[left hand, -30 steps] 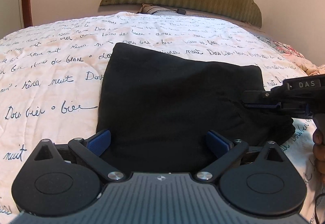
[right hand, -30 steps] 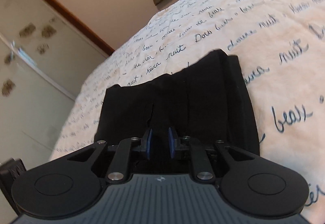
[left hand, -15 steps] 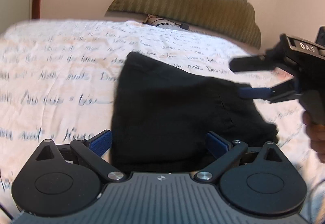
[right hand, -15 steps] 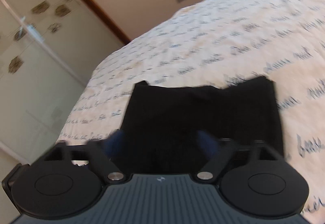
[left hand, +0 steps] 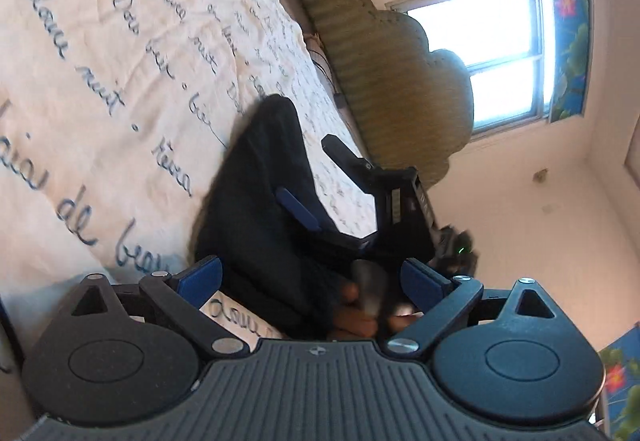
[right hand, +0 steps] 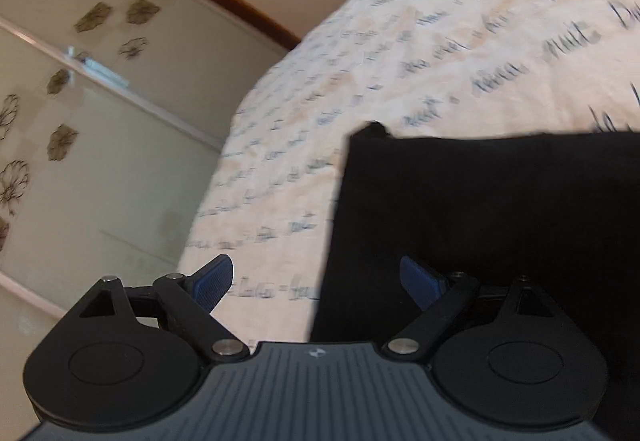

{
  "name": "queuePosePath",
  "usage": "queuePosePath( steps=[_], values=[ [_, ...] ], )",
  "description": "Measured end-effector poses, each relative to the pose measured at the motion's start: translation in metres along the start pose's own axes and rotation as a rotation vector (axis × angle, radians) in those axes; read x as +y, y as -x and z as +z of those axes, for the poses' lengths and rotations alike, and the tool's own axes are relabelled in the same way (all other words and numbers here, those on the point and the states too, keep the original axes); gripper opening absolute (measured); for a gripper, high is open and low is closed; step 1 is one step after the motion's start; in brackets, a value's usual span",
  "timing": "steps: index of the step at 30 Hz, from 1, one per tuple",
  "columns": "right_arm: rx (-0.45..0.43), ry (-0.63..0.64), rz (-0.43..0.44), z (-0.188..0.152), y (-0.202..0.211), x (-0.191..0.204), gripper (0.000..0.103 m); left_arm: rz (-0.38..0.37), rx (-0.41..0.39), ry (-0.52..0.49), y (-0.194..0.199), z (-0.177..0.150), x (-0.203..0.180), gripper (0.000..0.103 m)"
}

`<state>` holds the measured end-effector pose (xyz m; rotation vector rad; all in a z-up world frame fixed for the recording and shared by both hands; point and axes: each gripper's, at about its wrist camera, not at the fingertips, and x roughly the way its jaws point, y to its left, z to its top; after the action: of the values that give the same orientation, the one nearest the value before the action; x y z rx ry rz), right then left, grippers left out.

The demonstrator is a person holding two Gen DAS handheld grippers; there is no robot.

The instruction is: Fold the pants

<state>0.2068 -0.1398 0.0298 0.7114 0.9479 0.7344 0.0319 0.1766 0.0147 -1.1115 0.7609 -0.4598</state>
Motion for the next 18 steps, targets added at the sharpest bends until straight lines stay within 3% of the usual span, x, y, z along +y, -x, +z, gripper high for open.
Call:
queuePosePath(
  steps=[4, 6, 9, 11, 15, 18],
  values=[
    [-0.089, -0.007, 0.111, -0.009, 0.010, -0.021, 0.091, -0.023, -0.001, 0.027, -0.014, 0.006, 0.005, 0.097],
    [-0.126, 0.057, 0.142, -0.017, 0.012, -0.024, 0.091, 0.028, 0.032, 0.067, -0.025, 0.008, 0.016, 0.089],
    [-0.200, 0.179, 0.177, -0.035, 0.016, -0.025, 0.090, 0.021, 0.027, 0.066, -0.019, 0.005, 0.015, 0.090],
    [-0.203, 0.161, 0.203, -0.032, 0.018, -0.028, 0.091, 0.023, 0.027, 0.079, -0.017, 0.002, 0.012, 0.093],
    [-0.256, 0.021, 0.374, -0.025, 0.028, -0.057, 0.090, 0.073, -0.001, 0.058, -0.018, -0.003, 0.006, 0.094],
    [-0.263, 0.006, 0.403, -0.024, 0.028, -0.059, 0.090, 0.088, -0.016, 0.074, -0.022, -0.003, 0.006, 0.094]
  ],
)
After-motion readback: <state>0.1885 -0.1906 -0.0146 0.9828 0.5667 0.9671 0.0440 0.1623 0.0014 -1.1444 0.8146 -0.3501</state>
